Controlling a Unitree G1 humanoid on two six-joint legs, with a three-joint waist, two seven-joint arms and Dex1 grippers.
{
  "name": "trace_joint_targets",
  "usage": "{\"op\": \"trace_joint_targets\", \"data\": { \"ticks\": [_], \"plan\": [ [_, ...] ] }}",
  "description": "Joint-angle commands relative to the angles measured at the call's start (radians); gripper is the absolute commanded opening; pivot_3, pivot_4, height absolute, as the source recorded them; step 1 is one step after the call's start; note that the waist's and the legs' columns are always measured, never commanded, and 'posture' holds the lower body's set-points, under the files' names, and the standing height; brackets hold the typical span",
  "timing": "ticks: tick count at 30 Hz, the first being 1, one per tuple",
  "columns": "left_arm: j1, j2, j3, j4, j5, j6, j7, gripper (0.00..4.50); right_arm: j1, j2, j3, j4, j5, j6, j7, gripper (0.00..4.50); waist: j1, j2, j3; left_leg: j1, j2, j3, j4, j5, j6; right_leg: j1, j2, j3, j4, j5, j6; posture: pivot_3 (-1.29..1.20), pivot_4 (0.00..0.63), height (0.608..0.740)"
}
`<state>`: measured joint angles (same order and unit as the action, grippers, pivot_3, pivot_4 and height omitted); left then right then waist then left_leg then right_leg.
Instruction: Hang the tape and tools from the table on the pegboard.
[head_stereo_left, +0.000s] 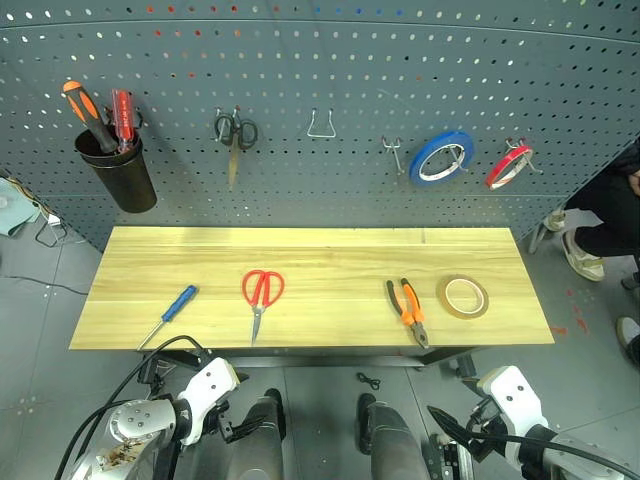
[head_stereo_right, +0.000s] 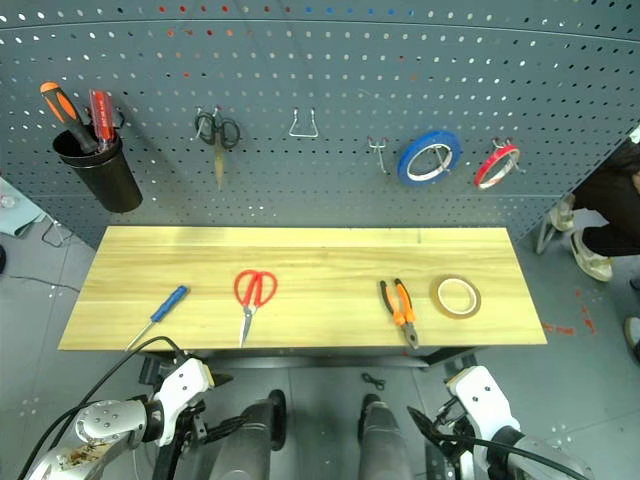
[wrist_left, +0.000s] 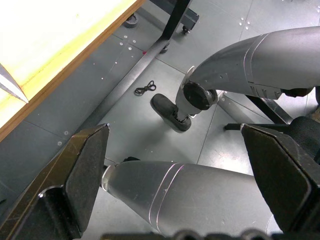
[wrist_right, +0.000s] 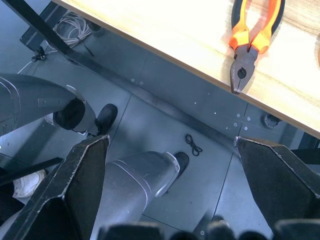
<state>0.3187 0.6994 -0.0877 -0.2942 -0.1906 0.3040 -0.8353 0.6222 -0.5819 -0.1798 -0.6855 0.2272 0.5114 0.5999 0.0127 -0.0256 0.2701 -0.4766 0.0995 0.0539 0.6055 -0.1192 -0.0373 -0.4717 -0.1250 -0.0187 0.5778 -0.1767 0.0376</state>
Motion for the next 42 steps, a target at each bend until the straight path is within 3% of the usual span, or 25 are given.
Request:
{"op": "trace_joint_targets", "data": {
  "ticks": [1, 7, 13, 16, 19, 22, 30, 35, 42],
  "plan": [
    [0.015, -0.007, 0.004, -0.036, -0.030, 0.006, -0.012, 4.50, 0.033, 0.002, -0.025, -0.040, 0.002, -0.020, -0.002, 4.45, 0.000, 0.000, 0.000, 0.000, 0.000, 0.000, 0.000, 0.000, 0.000, 0.000, 0.000, 0.000, 0.000, 0.000, 0.000, 0.06, 0.297, 0.740],
    [-0.029, -0.035, 0.000, -0.149, -0.147, 0.061, -0.056, 4.50, 0.020, -0.039, -0.112, -0.055, 0.031, 0.018, 0.025, 4.45, -0.001, -0.001, 0.007, 0.000, 0.000, 0.001, 0.000, 0.000, 0.000, -0.001, 0.000, 0.002, 0.000, 0.000, 0.000, 0.02, 0.333, 0.740],
    [-0.224, -0.083, -0.063, -0.251, -0.244, 0.121, -0.088, 4.50, -0.165, -0.182, -0.178, 0.048, 0.055, 0.106, 0.077, 4.45, 0.000, -0.002, 0.012, 0.000, -0.001, 0.002, 0.002, 0.000, 0.000, 0.000, 0.001, 0.004, 0.000, 0.000, 0.000, 0.00, 0.335, 0.740],
    [-0.392, -0.187, -0.063, -0.191, -0.350, 0.188, -0.069, 4.50, -0.365, -0.263, -0.113, 0.222, 0.027, 0.110, 0.114, 4.45, -0.001, -0.003, 0.013, 0.003, -0.003, 0.001, 0.002, 0.000, 0.000, 0.008, 0.002, 0.005, 0.002, 0.000, 0.000, 0.00, 0.322, 0.740],
    [-0.486, -0.243, -0.092, -0.131, -0.358, 0.188, -0.092, 4.50, -0.502, -0.314, -0.021, 0.375, -0.015, 0.060, 0.164, 4.45, -0.002, -0.006, 0.016, 0.005, -0.005, 0.000, 0.005, 0.001, 0.001, 0.013, 0.002, 0.006, 0.002, 0.001, 0.001, 0.01, 0.331, 0.740],
    [-0.581, -0.305, -0.117, -0.029, -0.348, 0.157, -0.113, 4.50, -0.756, -0.306, 0.110, 0.639, -0.079, -0.001, 0.201, 4.45, -0.006, -0.015, 0.021, 0.009, -0.011, -0.003, 0.007, 0.003, 0.005, 0.015, 0.003, 0.013, 0.015, 0.003, 0.005, 0.02, 0.339, 0.740],
    [-0.654, -0.361, -0.143, 0.049, -0.334, 0.130, -0.122, 4.50, -1.140, -0.203, 0.290, 1.163, -0.189, -0.146, 0.273, 4.45, -0.002, -0.014, 0.052, 0.006, -0.015, -0.011, 0.003, 0.005, 0.015, 0.012, 0.015, 0.033, 0.019, 0.003, 0.018, 0.05, 0.409, 0.740],
    [-0.662, -0.384, -0.154, 0.033, -0.328, 0.147, -0.102, 4.50, -1.263, -0.138, 0.313, 1.418, -0.227, -0.186, 0.271, 4.45, 0.010, -0.009, 0.082, 0.001, -0.017, -0.014, 0.005, 0.005, 0.015, 0.012, 0.016, 0.034, 0.020, 0.003, 0.019, 0.08, 0.438, 0.740],
    [-0.660, -0.380, -0.160, 0.027, -0.327, 0.154, -0.102, 4.50, -1.329, -0.109, 0.330, 1.600, -0.297, -0.261, 0.215, 4.45, 0.014, -0.008, 0.102, 0.000, -0.019, -0.016, 0.007, 0.006, 0.015, 0.013, 0.015, 0.036, 0.021, 0.002, 0.021, 0.08, 0.451, 0.740]
  ]
}}
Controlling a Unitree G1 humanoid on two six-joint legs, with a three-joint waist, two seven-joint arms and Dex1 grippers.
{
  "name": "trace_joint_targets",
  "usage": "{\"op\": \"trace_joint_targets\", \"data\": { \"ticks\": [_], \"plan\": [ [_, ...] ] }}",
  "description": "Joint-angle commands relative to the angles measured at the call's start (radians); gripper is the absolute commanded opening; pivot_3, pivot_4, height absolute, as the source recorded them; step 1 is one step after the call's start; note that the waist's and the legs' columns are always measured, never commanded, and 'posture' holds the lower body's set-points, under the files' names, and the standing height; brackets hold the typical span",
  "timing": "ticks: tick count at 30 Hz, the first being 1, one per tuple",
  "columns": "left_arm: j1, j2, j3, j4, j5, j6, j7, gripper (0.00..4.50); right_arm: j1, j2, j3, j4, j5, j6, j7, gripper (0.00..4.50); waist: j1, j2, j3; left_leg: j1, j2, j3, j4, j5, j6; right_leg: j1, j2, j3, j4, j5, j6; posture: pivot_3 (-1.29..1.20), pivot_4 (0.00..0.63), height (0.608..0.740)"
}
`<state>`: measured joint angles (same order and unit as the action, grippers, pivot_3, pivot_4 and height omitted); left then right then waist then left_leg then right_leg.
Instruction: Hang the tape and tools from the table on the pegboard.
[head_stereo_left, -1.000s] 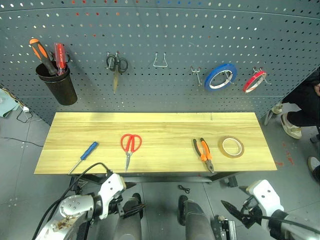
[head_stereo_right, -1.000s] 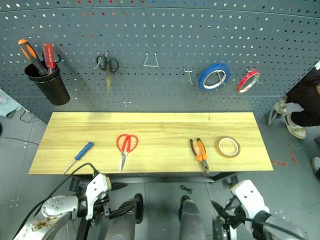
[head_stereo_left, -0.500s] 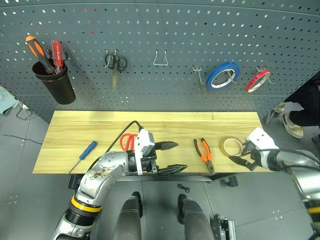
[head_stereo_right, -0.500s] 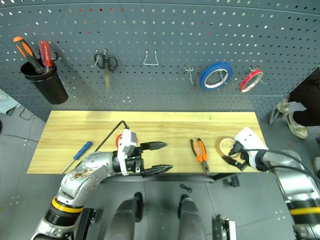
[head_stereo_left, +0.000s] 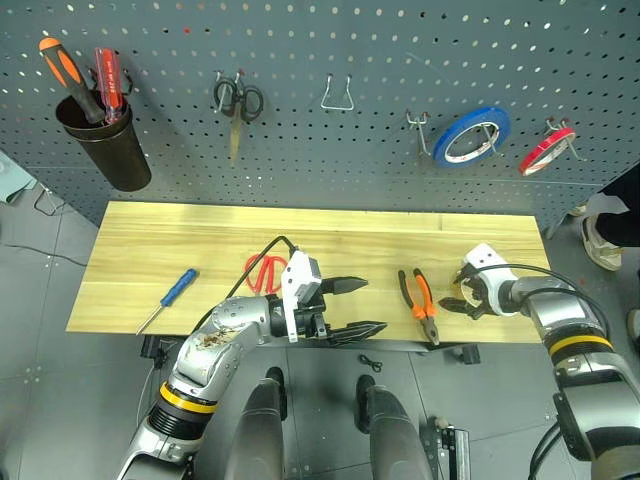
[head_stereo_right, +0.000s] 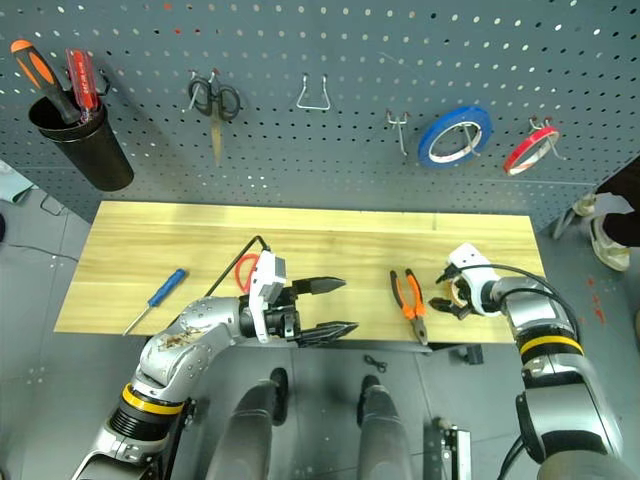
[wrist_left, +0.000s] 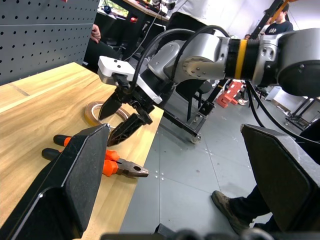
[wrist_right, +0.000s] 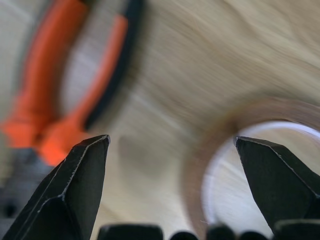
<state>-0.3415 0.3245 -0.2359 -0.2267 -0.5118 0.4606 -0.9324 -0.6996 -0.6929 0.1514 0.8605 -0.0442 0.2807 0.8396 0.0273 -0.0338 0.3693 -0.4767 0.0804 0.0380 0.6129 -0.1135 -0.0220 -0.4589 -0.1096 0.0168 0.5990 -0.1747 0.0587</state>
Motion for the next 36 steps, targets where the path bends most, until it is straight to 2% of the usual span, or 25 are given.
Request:
{"op": "trace_joint_targets", "data": {
  "ticks": [1, 7, 10, 17, 20, 22, 25, 28, 30, 33, 36],
  "plan": [
    [-0.003, -0.008, -0.014, -0.040, -0.005, -0.004, -0.004, 4.50, -0.014, 0.006, -0.005, 0.071, -0.031, -0.042, -0.033, 4.45, -0.001, 0.000, 0.004, 0.000, 0.000, 0.000, 0.000, 0.000, 0.000, 0.000, 0.000, 0.000, 0.001, 0.000, 0.001, 0.08, 0.451, 0.740],
    [-0.024, -0.024, -0.024, -0.019, 0.001, -0.014, -0.011, 4.50, -0.047, 0.010, -0.023, 0.142, -0.034, -0.034, -0.039, 4.45, -0.010, -0.002, 0.008, 0.001, 0.000, -0.001, 0.001, 0.000, 0.000, 0.000, 0.000, 0.000, 0.004, -0.001, 0.001, 0.06, 0.451, 0.740],
    [-0.032, -0.029, -0.022, -0.014, 0.001, -0.020, -0.017, 4.50, -0.058, 0.009, -0.020, 0.167, -0.038, -0.047, -0.033, 3.73, -0.013, -0.002, 0.008, 0.001, 0.000, -0.001, 0.001, 0.000, 0.000, 0.000, 0.000, 0.000, 0.004, -0.001, 0.001, 0.06, 0.451, 0.740],
    [-0.046, -0.040, -0.020, 0.008, 0.008, -0.034, -0.021, 4.50, -0.049, 0.021, -0.014, 0.193, -0.045, -0.106, -0.043, 1.25, -0.015, -0.002, 0.008, 0.001, 0.000, -0.002, 0.001, 0.000, 0.000, 0.000, 0.000, 0.000, 0.004, -0.001, 0.002, 0.07, 0.425, 0.740],
    [-0.043, -0.037, -0.004, -0.011, -0.015, -0.006, -0.011, 4.50, 0.002, 0.001, -0.016, 0.129, -0.057, -0.185, -0.082, 0.28, -0.014, -0.002, 0.008, 0.001, -0.001, -0.002, 0.002, 0.000, 0.000, 0.001, 0.000, 0.000, 0.004, 0.000, 0.003, 0.07, 0.408, 0.740],
    [-0.042, -0.033, 0.024, -0.034, -0.057, 0.044, 0.005, 4.50, 0.069, -0.024, -0.029, -0.016, -0.057, -0.224, -0.103, 0.26, -0.012, -0.001, 0.008, 0.001, -0.001, -0.002, 0.002, 0.001, -0.001, 0.001, 0.000, 0.000, 0.005, -0.001, 0.004, 0.07, 0.384, 0.740],
    [-0.045, 0.001, 0.101, -0.066, -0.158, 0.155, 0.024, 4.50, 0.213, -0.053, -0.094, -0.421, -0.068, -0.210, -0.197, 0.26, -0.013, -0.001, 0.008, 0.000, -0.002, -0.003, 0.002, 0.001, -0.001, -0.001, 0.000, 0.000, 0.008, 0.000, 0.011, 0.05, 0.358, 0.740],
    [-0.052, 0.039, 0.239, -0.078, -0.311, 0.278, 0.074, 4.50, 0.348, -0.028, -0.166, -0.876, -0.098, -0.133, -0.287, 0.26, -0.028, 0.001, 0.006, -0.001, -0.003, -0.004, 0.000, 0.002, -0.003, -0.004, 0.000, 0.002, 0.013, -0.001, 0.012, 0.04, 0.348, 0.740],
    [-0.068, 0.046, 0.339, -0.083, -0.436, 0.348, 0.137, 4.50, 0.403, 0.003, -0.192, -1.075, -0.150, -0.098, -0.357, 0.26, -0.033, 0.002, 0.005, 0.000, -0.002, -0.005, -0.001, 0.003, -0.005, -0.005, 0.001, 0.002, 0.014, -0.001, 0.011, 0.05, 0.334, 0.740],
    [-0.120, 0.045, 0.463, -0.066, -0.612, 0.415, 0.247, 4.50, 0.394, 0.021, -0.144, -1.213, -0.247, -0.178, -0.416, 0.26, -0.028, 0.003, 0.004, 0.001, -0.002, -0.006, 0.000, 0.004, -0.006, -0.003, 0.001, 0.000, 0.014, -0.001, 0.011, 0.06, 0.332, 0.740],
    [-0.175, 0.038, 0.551, -0.028, -0.732, 0.432, 0.344, 4.50, 0.300, 0.060, -0.082, -1.192, -0.282, -0.249, -0.444, 0.26, -0.025, 0.002, 0.004, 0.000, -0.004, -0.007, 0.002, 0.004, -0.005, 0.000, 0.001, 0.001, 0.012, -0.001, 0.011, 0.07, 0.328, 0.740]
  ]
}}
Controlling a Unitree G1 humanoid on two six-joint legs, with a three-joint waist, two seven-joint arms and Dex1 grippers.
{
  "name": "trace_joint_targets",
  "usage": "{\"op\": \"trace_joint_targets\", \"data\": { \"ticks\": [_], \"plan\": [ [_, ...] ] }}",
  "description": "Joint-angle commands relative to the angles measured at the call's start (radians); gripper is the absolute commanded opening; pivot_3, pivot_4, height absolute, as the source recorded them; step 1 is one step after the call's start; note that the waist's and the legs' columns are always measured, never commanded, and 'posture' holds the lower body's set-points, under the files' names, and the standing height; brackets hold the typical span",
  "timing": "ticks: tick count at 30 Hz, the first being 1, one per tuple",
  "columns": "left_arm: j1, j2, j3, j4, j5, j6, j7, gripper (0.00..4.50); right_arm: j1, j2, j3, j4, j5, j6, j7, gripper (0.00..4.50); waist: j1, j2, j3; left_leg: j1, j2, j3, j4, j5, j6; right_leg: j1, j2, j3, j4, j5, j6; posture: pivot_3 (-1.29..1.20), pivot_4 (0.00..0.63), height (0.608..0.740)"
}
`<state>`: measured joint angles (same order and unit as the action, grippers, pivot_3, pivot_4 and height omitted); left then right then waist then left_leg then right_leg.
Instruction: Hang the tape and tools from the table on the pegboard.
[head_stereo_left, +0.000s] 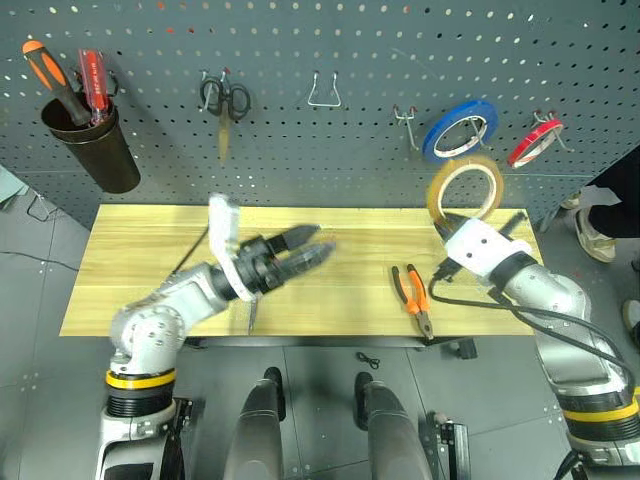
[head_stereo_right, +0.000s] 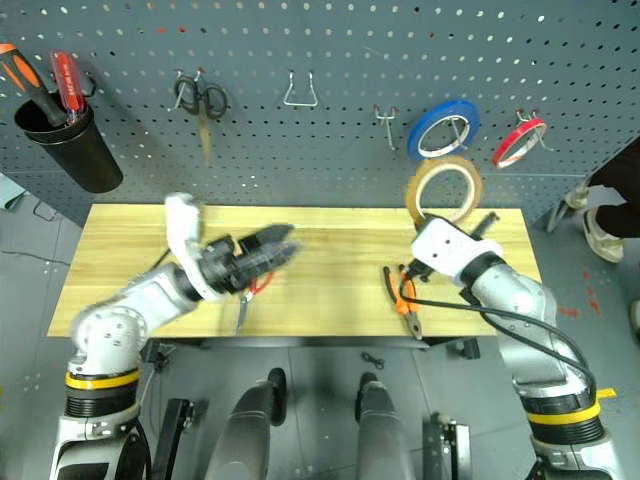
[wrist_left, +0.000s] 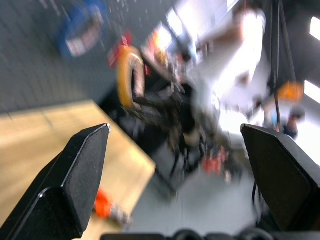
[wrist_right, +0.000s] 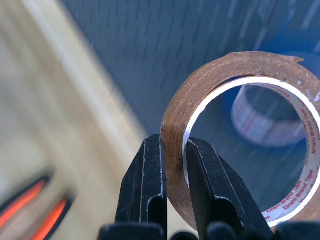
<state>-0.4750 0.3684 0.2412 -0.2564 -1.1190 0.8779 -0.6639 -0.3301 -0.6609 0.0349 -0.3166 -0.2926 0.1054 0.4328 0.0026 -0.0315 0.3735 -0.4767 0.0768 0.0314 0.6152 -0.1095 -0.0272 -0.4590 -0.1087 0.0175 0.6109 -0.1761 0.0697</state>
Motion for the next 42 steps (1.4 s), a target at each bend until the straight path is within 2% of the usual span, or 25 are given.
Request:
{"op": "trace_joint_targets", "data": {
  "ticks": [1, 6, 10, 12, 16, 19, 21, 25, 28, 31, 34, 40, 42],
  "plan": [
    [-0.050, -0.004, 0.087, 0.011, -0.145, 0.017, 0.092, 4.50, -0.094, 0.040, 0.045, 0.008, -0.036, -0.086, -0.039, 0.26, 0.000, 0.000, 0.000, 0.000, 0.000, 0.000, 0.001, 0.000, 0.000, 0.000, 0.000, 0.000, 0.000, 0.000, 0.000, 0.07, 0.315, 0.740],
    [-0.078, 0.009, 0.095, 0.035, -0.165, 0.009, 0.123, 4.50, -0.251, 0.081, 0.074, 0.223, -0.036, -0.163, -0.059, 0.26, 0.013, -0.002, -0.002, -0.001, -0.001, -0.001, 0.001, 0.001, 0.001, 0.001, 0.000, 0.000, 0.000, 0.000, 0.000, 0.09, 0.313, 0.740],
    [-0.077, 0.011, 0.088, 0.029, -0.166, 0.005, 0.131, 4.50, -0.298, 0.103, 0.071, 0.322, -0.014, -0.165, -0.045, 0.26, 0.021, -0.002, -0.002, -0.002, -0.002, -0.002, 0.000, 0.002, 0.001, 0.001, 0.000, 0.000, -0.001, 0.000, 0.000, 0.11, 0.316, 0.740],
    [-0.074, 0.009, 0.089, 0.018, -0.175, 0.007, 0.141, 4.50, -0.312, 0.120, 0.061, 0.363, 0.009, -0.148, -0.036, 1.29, 0.022, -0.002, -0.003, -0.002, -0.002, -0.002, -0.001, 0.002, 0.001, 0.001, 0.000, -0.001, -0.001, 0.000, 0.000, 0.11, 0.316, 0.740],
    [-0.083, 0.008, 0.108, 0.016, -0.215, 0.003, 0.168, 4.50, -0.307, 0.125, 0.053, 0.368, 0.022, -0.143, -0.027, 2.70, 0.024, -0.002, -0.003, -0.002, -0.001, -0.002, -0.001, 0.002, 0.000, 0.001, 0.000, -0.001, 0.000, 0.000, 0.000, 0.12, 0.323, 0.740],
    [-0.083, 0.004, 0.116, 0.015, -0.255, 0.001, 0.193, 4.50, -0.207, 0.109, 0.038, 0.284, 0.035, -0.124, -0.005, 3.69, 0.028, -0.002, -0.003, -0.002, -0.001, -0.002, -0.001, 0.002, 0.000, 0.001, 0.000, -0.001, 0.000, 0.000, 0.000, 0.11, 0.323, 0.740],
    [-0.050, 0.024, 0.088, -0.005, -0.221, 0.007, 0.170, 4.50, -0.116, 0.100, 0.026, 0.213, 0.046, -0.102, 0.014, 4.42, 0.037, -0.003, -0.003, -0.002, -0.001, -0.002, -0.002, 0.002, 0.000, 0.001, 0.000, -0.001, 0.000, 0.000, 0.000, 0.10, 0.332, 0.740],
    [0.059, 0.120, -0.018, -0.060, -0.053, -0.010, 0.052, 4.50, 0.039, 0.096, -0.007, 0.095, 0.106, 0.053, 0.078, 4.47, 0.038, -0.003, -0.003, -0.002, -0.002, -0.002, -0.002, 0.002, -0.001, 0.001, 0.000, -0.001, -0.001, 0.000, 0.000, 0.10, 0.346, 0.740],
    [0.158, 0.214, -0.091, -0.080, 0.071, -0.053, -0.071, 4.50, 0.106, 0.111, -0.032, 0.018, 0.187, 0.342, 0.143, 4.47, 0.033, -0.003, -0.003, -0.001, -0.001, -0.002, -0.003, 0.002, -0.001, 0.000, 0.000, -0.001, 0.000, 0.000, -0.001, 0.10, 0.358, 0.740],
    [0.236, 0.311, -0.170, -0.117, 0.185, -0.109, -0.200, 4.50, 0.099, 0.143, -0.054, -0.035, 0.293, 0.695, 0.184, 4.47, 0.030, -0.003, -0.003, 0.000, 0.000, -0.002, -0.004, 0.001, -0.004, -0.001, 0.001, -0.001, 0.001, -0.003, -0.011, 0.09, 0.369, 0.740],
    [0.252, 0.339, -0.178, -0.127, 0.206, -0.124, -0.245, 4.50, 0.027, 0.167, -0.070, -0.003, 0.326, 0.902, 0.155, 4.47, 0.033, -0.002, -0.003, 0.000, 0.001, -0.002, -0.005, -0.002, -0.009, -0.002, 0.001, -0.002, 0.001, -0.001, -0.015, 0.10, 0.377, 0.740],
    [0.250, 0.342, -0.152, -0.144, 0.186, -0.103, -0.252, 4.50, -0.073, 0.162, -0.054, 0.107, 0.337, 1.013, 0.107, 4.47, 0.040, -0.002, -0.003, -0.001, 0.001, -0.002, -0.005, -0.002, -0.009, -0.003, 0.001, -0.002, 0.000, -0.001, -0.016, 0.11, 0.387, 0.740],
    [0.262, 0.345, -0.148, -0.164, 0.178, -0.097, -0.252, 4.50, -0.103, 0.171, -0.061, 0.155, 0.344, 1.046, 0.089, 4.47, 0.040, -0.002, -0.003, -0.001, 0.001, -0.002, -0.005, 0.002, -0.003, -0.003, 0.001, -0.002, 0.000, -0.003, -0.015, 0.12, 0.389, 0.740]
  ]
}}
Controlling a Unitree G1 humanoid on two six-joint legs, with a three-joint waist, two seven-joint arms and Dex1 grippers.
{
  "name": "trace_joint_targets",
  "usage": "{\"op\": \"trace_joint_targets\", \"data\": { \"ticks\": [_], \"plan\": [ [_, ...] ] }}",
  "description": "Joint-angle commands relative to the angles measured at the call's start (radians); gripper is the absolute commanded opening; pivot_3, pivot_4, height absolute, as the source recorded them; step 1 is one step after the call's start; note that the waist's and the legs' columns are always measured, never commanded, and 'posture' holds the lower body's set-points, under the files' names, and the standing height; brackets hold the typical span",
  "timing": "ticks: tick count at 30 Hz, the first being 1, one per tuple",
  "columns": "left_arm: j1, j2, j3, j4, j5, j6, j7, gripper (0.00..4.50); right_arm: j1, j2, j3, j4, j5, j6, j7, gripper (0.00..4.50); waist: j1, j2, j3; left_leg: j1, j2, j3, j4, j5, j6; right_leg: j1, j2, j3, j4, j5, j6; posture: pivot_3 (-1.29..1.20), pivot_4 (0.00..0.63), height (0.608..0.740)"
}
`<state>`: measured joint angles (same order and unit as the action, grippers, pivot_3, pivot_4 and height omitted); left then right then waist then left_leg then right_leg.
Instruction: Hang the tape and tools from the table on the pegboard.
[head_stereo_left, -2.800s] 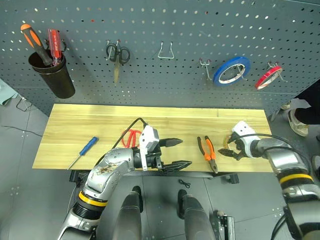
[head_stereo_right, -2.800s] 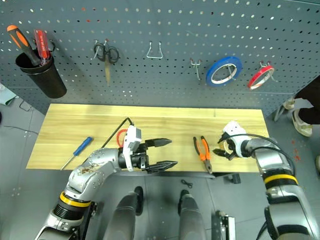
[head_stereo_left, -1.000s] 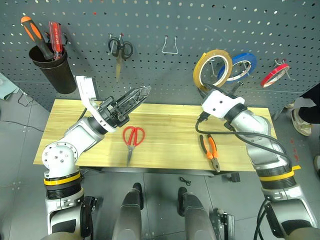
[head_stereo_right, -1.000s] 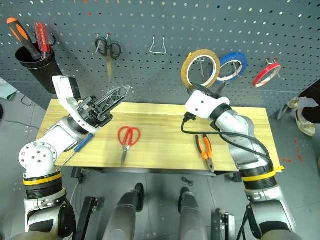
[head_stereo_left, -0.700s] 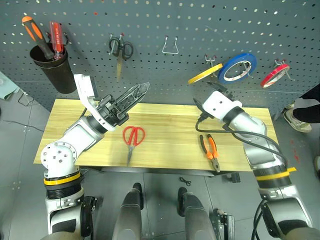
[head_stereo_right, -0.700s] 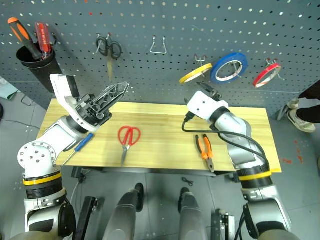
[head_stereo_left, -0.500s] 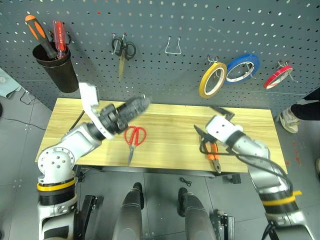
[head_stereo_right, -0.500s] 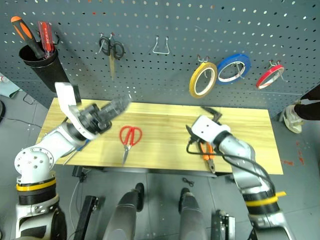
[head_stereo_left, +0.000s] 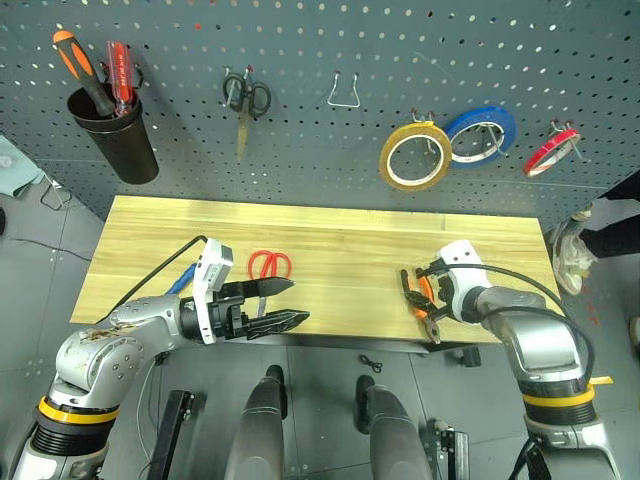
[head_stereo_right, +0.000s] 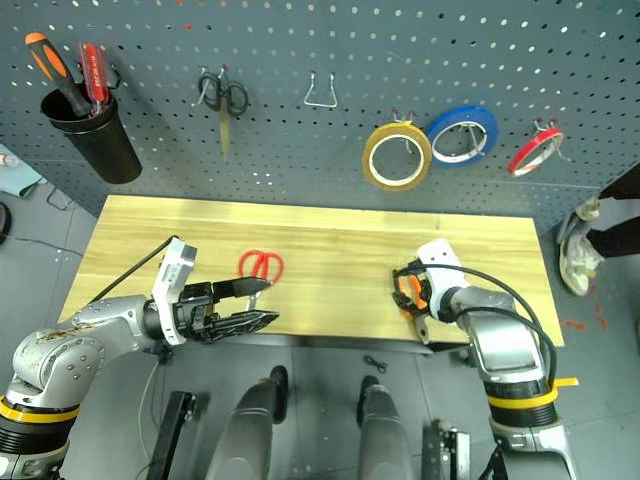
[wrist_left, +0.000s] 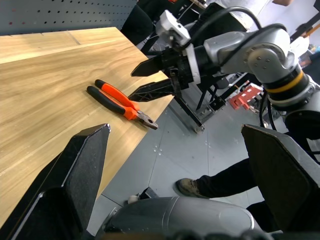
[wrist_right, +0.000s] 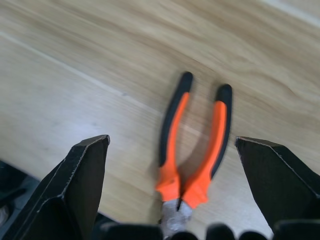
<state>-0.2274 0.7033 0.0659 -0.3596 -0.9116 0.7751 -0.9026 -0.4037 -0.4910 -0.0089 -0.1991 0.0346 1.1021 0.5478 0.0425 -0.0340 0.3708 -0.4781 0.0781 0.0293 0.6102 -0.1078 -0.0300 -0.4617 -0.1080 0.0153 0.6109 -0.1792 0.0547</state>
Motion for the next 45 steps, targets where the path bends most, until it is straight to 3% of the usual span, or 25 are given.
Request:
{"op": "trace_joint_targets", "data": {
  "ticks": [1, 19, 20, 25, 29, 33, 37, 40, 45],
  "plan": [
    [0.019, 0.010, 0.029, -0.069, -0.032, 0.008, -0.013, 4.50, -0.040, 0.007, -0.025, 0.059, 0.019, 0.067, -0.040, 4.47, 0.000, 0.000, 0.000, -0.001, 0.000, 0.000, 0.000, 0.001, 0.002, 0.000, 0.000, 0.000, 0.000, -0.001, 0.001, 0.12, 0.389, 0.740],
    [0.036, 0.015, 0.052, -0.135, -0.079, 0.054, 0.009, 4.50, -0.077, 0.008, 0.036, 0.313, 0.035, -0.043, -0.069, 4.47, 0.004, 0.000, 0.000, -0.001, -0.001, 0.000, -0.002, 0.001, 0.003, 0.000, 0.000, 0.000, 0.000, -0.005, 0.003, 0.17, 0.404, 0.740],
    [0.036, 0.016, 0.053, -0.137, -0.081, 0.055, 0.009, 4.50, -0.084, 0.005, 0.038, 0.332, 0.033, -0.057, -0.069, 3.93, 0.004, 0.000, 0.000, -0.001, -0.001, 0.000, -0.002, 0.001, 0.003, 0.000, 0.000, 0.000, 0.000, -0.005, 0.003, 0.18, 0.402, 0.740],
    [0.034, 0.016, 0.051, -0.142, -0.088, 0.060, 0.015, 4.50, -0.114, 0.009, 0.050, 0.402, 0.033, -0.109, -0.059, 2.31, 0.006, 0.000, 0.000, -0.001, -0.001, 0.000, -0.003, 0.001, 0.003, 0.000, 0.000, 0.000, 0.000, -0.005, 0.003, 0.19, 0.402, 0.740],
    [0.036, 0.017, 0.049, -0.141, -0.087, 0.058, 0.014, 4.50, -0.114, 0.008, 0.064, 0.414, 0.033, -0.130, -0.046, 2.29, 0.006, 0.000, 0.000, 0.000, -0.001, 0.000, -0.003, 0.001, 0.003, 0.000, 0.000, 0.000, 0.000, -0.005, 0.003, 0.19, 0.399, 0.740],
    [0.037, 0.006, 0.077, -0.138, -0.112, 0.060, 0.035, 4.50, -0.088, -0.020, 0.069, 0.283, 0.073, -0.103, 0.016, 2.29, 0.008, 0.000, 0.001, -0.001, -0.001, 0.000, -0.003, 0.001, 0.003, 0.000, 0.000, 0.000, 0.000, -0.005, 0.002, 0.19, 0.394, 0.740],
    [0.059, -0.023, 0.161, -0.141, -0.217, 0.078, 0.118, 4.50, -0.077, -0.018, 0.024, -0.060, 0.186, -0.141, 0.091, 2.29, 0.003, 0.001, 0.001, -0.003, 0.000, 0.000, -0.004, 0.001, 0.003, -0.004, 0.000, 0.000, 0.001, -0.005, 0.003, 0.18, 0.386, 0.740],
    [0.056, -0.062, 0.249, -0.131, -0.350, 0.084, 0.241, 4.50, -0.172, 0.080, -0.049, -0.276, 0.279, -0.181, 0.039, 2.29, -0.003, 0.001, 0.001, -0.006, 0.001, -0.001, -0.003, 0.001, 0.003, -0.007, 0.002, 0.000, 0.003, -0.001, 0.009, 0.16, 0.375, 0.740],
    [-0.064, -0.136, 0.335, -0.072, -0.516, 0.021, 0.455, 4.50, -0.427, 0.208, -0.049, -0.242, 0.196, -0.432, -0.125, 2.29, 0.011, 0.000, 0.001, -0.008, 0.003, -0.002, -0.002, 0.002, 0.002, -0.009, 0.005, 0.000, 0.004, 0.000, 0.009, 0.16, 0.367, 0.740]
  ]
}}
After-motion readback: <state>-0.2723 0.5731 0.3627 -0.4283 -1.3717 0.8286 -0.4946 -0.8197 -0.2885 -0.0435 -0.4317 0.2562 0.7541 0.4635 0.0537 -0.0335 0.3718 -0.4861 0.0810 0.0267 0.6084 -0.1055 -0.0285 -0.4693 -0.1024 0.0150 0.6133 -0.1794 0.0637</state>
